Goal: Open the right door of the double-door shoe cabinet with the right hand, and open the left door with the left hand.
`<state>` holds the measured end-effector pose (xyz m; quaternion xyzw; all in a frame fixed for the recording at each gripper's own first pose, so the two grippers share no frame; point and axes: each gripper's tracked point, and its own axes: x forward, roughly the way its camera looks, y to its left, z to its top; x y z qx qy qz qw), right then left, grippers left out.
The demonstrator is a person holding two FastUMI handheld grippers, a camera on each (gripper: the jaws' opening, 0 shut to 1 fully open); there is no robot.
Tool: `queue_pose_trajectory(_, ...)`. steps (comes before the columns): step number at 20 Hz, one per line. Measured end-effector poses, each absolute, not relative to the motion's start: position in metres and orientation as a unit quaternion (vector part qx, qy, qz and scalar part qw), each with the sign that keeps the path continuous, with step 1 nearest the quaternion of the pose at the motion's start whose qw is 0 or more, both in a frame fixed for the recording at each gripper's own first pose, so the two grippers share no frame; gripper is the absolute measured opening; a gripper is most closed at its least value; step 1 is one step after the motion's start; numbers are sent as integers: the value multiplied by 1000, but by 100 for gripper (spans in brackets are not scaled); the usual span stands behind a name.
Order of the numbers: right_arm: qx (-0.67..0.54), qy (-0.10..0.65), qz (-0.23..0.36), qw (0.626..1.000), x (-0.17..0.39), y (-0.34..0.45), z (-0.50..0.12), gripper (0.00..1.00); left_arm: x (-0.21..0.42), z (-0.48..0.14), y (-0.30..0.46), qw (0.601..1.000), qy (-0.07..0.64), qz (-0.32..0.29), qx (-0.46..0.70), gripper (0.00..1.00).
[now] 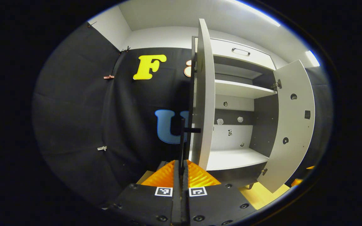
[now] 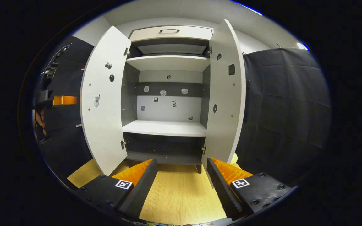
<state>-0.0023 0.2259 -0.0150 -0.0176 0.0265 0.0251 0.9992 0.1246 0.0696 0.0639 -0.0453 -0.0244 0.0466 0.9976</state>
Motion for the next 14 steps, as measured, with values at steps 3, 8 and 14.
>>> queue_pose_trajectory(3,-2,16,42,999,-9,205,2,99,93,70,52,996,-27,73,-45,5)
queue_pose_trajectory(8,5,-5,57,998,-29,160,27,98,48,57,-27,997,-29,56,-39,24)
queue_pose_trajectory(14,19,-21,70,997,-42,129,41,98,10,40,-96,998,-20,57,-36,87)
